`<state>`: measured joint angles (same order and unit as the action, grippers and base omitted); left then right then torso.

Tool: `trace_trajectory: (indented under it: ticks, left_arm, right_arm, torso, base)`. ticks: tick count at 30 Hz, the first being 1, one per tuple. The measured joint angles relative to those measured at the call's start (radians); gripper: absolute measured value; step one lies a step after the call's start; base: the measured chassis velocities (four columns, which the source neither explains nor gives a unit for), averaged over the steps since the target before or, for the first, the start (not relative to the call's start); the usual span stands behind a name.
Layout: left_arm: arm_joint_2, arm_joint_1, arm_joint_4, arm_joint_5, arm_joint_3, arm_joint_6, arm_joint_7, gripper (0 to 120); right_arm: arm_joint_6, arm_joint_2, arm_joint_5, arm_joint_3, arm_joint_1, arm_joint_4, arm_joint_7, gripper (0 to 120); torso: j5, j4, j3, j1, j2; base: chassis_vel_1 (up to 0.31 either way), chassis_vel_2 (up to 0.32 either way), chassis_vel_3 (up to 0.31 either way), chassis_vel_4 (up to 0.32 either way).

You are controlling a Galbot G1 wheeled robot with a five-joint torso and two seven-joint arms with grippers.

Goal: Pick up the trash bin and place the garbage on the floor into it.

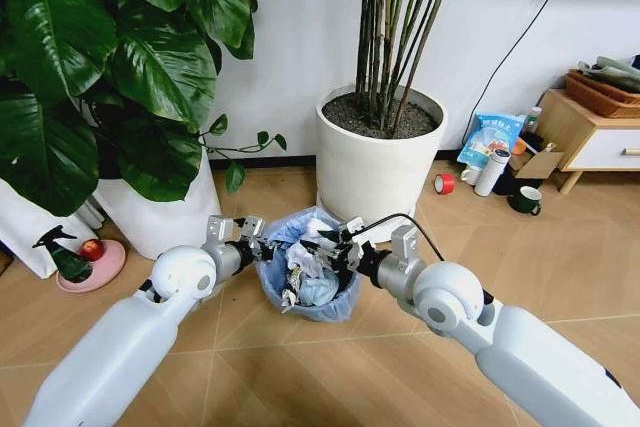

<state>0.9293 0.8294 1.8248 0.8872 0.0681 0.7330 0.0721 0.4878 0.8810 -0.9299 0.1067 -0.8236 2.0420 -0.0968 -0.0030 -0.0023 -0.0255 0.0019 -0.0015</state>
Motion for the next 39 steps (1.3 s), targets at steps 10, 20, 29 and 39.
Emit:
trace_trajectory:
  ticks: [10, 20, 29, 39]
  left_arm:
    - [-0.018, 0.028, 0.018, -0.001, 0.024, 0.001, 0.021, 2]
    - [-0.049, 0.061, 0.045, -0.003, 0.057, 0.001, 0.033, 2]
    - [-0.061, 0.084, 0.069, 0.000, 0.070, -0.001, 0.047, 2]
    - [-0.057, 0.117, 0.104, 0.001, 0.068, -0.002, 0.074, 2]
  right_arm:
    - [-0.056, 0.019, 0.066, -0.132, -0.047, -0.026, -0.059, 98]
    - [-0.106, 0.070, 0.301, -0.286, -0.169, -0.065, -0.156, 100]
    - [-0.110, 0.121, 0.396, -0.498, -0.385, 0.015, -0.141, 100]
    - [-0.132, 0.231, 0.493, -0.670, -0.610, 0.118, -0.081, 100]
  torso:
    - [-0.0001, 0.0001, 0.000, 0.000, 0.000]
    - [-0.0002, 0.0001, 0.000, 0.000, 0.000]
    - [0.0000, -0.0003, 0.000, 0.000, 0.000]
    - [0.0000, -0.0001, 0.000, 0.000, 0.000]
  base:
    - [0.000, 0.000, 0.000, 0.000]
    - [0.000, 0.000, 0.000, 0.000]
    - [0.000, 0.000, 0.000, 0.000]
    - [0.000, 0.000, 0.000, 0.000]
